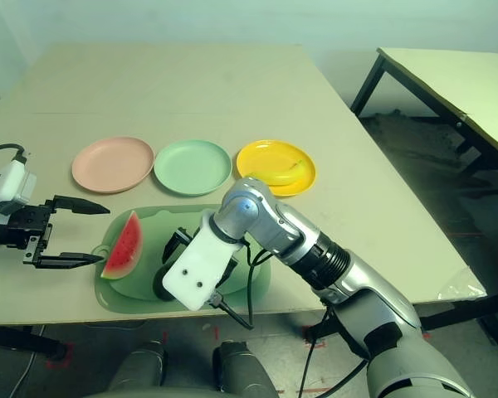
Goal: Place the fruits into color-matched plates.
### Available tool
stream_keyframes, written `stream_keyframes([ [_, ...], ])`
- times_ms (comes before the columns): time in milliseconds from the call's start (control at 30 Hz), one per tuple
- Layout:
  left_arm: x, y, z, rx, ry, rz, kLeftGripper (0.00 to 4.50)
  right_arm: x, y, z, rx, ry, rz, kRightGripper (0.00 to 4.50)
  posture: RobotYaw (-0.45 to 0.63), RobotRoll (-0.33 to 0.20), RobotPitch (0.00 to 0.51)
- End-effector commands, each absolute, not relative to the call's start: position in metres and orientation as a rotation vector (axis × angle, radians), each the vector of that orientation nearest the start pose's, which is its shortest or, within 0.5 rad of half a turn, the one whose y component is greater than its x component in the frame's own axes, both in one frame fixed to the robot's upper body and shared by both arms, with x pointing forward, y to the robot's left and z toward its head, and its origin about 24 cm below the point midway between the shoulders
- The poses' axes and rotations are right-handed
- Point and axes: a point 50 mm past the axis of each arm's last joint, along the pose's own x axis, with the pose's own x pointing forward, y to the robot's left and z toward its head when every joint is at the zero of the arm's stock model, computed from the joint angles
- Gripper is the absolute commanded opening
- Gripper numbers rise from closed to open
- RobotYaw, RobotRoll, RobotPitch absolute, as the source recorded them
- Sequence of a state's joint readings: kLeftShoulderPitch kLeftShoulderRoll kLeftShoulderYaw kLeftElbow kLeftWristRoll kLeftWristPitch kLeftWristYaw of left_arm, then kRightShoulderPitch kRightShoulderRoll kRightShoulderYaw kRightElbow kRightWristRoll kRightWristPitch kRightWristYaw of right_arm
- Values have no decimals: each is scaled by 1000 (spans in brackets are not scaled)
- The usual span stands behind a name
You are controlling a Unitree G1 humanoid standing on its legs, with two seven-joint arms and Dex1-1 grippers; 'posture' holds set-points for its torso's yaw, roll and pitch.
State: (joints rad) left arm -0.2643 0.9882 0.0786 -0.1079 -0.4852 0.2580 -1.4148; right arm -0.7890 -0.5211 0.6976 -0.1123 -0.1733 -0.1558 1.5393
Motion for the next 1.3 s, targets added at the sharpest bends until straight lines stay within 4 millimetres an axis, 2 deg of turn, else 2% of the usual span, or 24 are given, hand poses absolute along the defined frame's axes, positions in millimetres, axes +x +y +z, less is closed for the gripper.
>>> stream_keyframes([
  [33,244,248,185,536,226,-1328,4500,243,-44,146,-1487,-79,2050,4459,88,0,114],
  [567,243,247,186,538,226,-1339,4500,248,-43,141,-1511,-52,2007,4459,89,0,117],
  [1300,242,249,186,541,225,-1326,4500,243,-41,139,-1514,-93,2065,4459,99,0,124],
])
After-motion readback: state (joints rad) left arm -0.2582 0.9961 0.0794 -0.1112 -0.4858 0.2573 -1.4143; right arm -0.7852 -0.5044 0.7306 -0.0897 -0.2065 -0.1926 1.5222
